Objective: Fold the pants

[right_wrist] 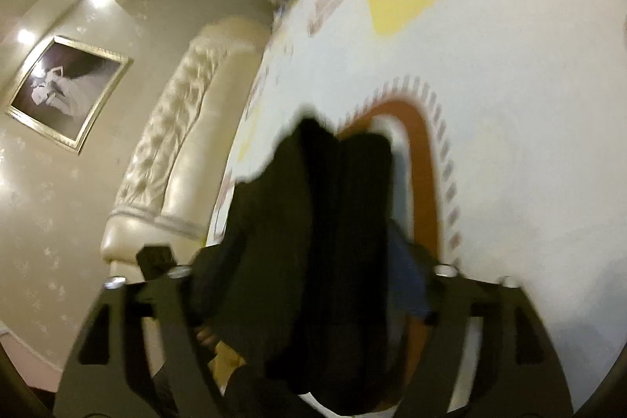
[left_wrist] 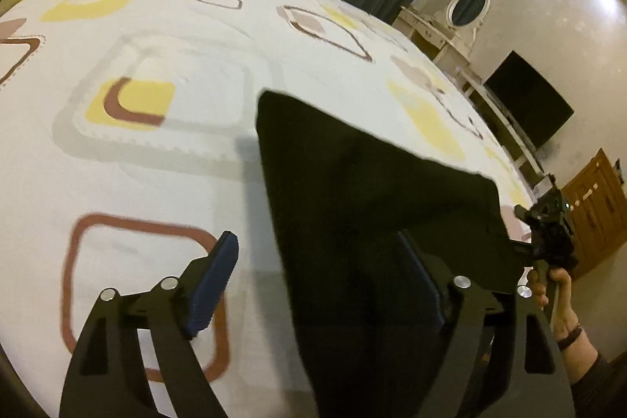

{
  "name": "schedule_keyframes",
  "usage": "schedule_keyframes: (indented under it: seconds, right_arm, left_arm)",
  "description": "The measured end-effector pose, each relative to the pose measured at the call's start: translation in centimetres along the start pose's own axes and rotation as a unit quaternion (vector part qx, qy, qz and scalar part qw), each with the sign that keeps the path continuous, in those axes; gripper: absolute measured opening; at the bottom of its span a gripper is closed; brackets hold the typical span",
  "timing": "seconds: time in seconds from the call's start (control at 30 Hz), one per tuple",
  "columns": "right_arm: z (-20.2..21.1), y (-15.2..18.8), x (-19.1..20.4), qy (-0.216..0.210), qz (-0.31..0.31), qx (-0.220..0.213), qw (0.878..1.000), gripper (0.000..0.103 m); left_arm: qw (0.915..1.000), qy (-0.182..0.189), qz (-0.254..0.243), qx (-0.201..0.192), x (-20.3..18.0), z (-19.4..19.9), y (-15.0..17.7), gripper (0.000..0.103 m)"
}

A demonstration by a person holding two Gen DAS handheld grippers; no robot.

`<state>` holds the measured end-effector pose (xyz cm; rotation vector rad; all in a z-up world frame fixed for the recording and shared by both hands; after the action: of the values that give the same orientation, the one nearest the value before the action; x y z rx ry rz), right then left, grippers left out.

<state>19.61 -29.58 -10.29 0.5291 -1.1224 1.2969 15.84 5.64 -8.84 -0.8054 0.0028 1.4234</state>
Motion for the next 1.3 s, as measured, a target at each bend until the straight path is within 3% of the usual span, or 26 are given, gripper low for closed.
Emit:
schedule_keyframes:
  seconds: [0.13,0.3,0.37,0.43,0.47,0.5,0.6,0.83,1.1,1.3]
  right_arm:
    - [0.6,-2.7,-1.7,0.012,-0.028,-0.019,0.999,0.082]
    - [-2.7,-5.0,-1.7,0.006,-0.017,0.021,1.0,0.082]
    - [-4.1,-5.5,-1.3,0.011,-0.004,0.044,0.999,0.072]
    - [-5.7,-5.4,-1.2,0.028,0.009,0.072,0.997,0.041]
    - [-6.2,-5.3,-1.3,0.03,0.009,0.081,0.996,0.038]
    - [-6.5,-5.2,-1.5,0.027,0.007,0.082,0.996,0.035]
    - [-6.3,-5.2,-1.2,0.019,0.017,0.07,0.997,0.031]
    - [-5.4,-7.2,0.9,0.014,0.055,0.037,0.998,0.029]
    - [-6.8,-13.5,2.3,0.015,0.071,0.008,0.997,0.029]
    - [-8.9,-16.8,-0.1,0.038,0.043,0.005,0.998,0.029]
  left_arm:
    - [0.9997,-0.003,0.02,0.016,1.8,-1.8,-2.4,0.081]
    - [0.9948,0.043,0.074,0.055,3.3,-5.7,-5.3,0.081]
    - [0.9936,0.054,0.08,0.058,3.3,-6.6,-6.0,0.081]
    - [0.9945,0.053,0.069,0.058,2.9,-7.0,-6.2,0.078]
    - [0.9953,0.048,0.062,0.058,2.7,-7.1,-6.2,0.055]
    - [0.995,0.053,0.049,0.069,2.3,-7.5,-6.0,0.04]
    - [0.9979,0.028,0.014,0.056,1.2,-7.1,-6.1,0.028]
    - [0.9993,-0.012,-0.003,0.036,0.3,-6.7,-9.1,0.024]
    - [0.9985,-0.05,-0.018,0.014,0.8,-8.3,-15.7,0.024]
    - [0.9937,-0.1,-0.02,0.048,2.1,-12.3,-17.0,0.025]
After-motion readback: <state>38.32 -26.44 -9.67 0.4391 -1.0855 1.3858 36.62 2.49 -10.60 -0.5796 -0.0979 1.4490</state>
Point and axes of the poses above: each gripper's, at about its wrist camera, not at the fingertips, and z roughly against the way its jaws point, x to its left, y to its underside, the point moved 7 cm from there along -z, roughly the way its jaws point, and after that the axes turned 8 degrees about x, right-handed, at the moved point
